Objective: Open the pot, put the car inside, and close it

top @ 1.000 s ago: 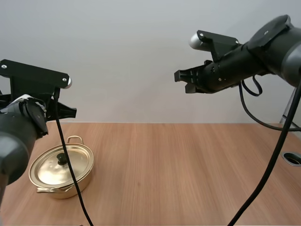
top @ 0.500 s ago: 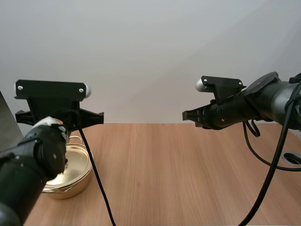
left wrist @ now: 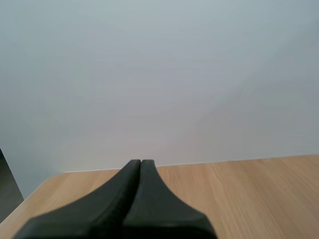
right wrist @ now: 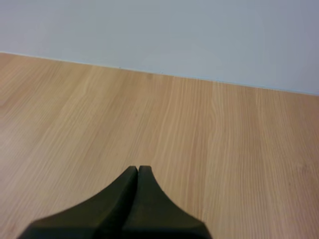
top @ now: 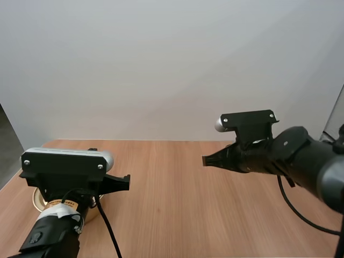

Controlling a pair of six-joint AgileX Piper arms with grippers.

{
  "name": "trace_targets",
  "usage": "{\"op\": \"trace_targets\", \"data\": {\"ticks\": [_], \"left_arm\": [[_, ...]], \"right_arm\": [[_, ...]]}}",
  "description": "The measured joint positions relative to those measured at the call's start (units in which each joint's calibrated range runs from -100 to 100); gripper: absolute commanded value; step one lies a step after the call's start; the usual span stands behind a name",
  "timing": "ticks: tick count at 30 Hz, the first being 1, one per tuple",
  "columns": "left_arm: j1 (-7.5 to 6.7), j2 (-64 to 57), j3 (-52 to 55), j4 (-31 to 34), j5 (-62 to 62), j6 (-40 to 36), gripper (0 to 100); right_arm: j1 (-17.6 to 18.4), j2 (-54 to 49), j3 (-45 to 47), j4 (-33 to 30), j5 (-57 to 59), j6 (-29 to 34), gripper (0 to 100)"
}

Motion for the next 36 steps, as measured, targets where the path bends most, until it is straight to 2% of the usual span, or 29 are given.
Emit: {"op": "trace_targets", "data": {"ticks": [7,13,17,22,26,29,36], "left_arm": [[0.00,-7.7,2.4,0.6,11.0,-4.7,0],[-0.10,-8.8,2.4,8.8,23.5,-10.2,0],[-0.10,-8.8,2.4,10.8,25.8,-13.3,0],[-0.10,-8.8,2.4,13.0,25.8,-13.5,0],[-0.10,-8.8,2.4,14.3,26.2,-13.5,0],[-0.10,-8.8,2.4,14.3,26.2,-13.4,0],[-0.10,-8.8,2.4,14.6,26.2,-13.5,0]], "right_arm": [[4.5,-10.7,13.7,-0.4,-18.5,0.0,0],[4.6,-16.5,21.0,-0.4,-33.9,0.0,0],[4.6,-20.6,22.6,-0.2,-39.3,0.0,0],[4.3,-26.8,22.6,2.7,-35.3,0.0,0],[4.3,-30.5,22.6,4.0,-24.7,0.0,0],[4.0,-32.7,22.6,2.7,-16.9,0.0,0],[0.4,-36.3,22.6,1.8,-8.7,0.0,0]]}}
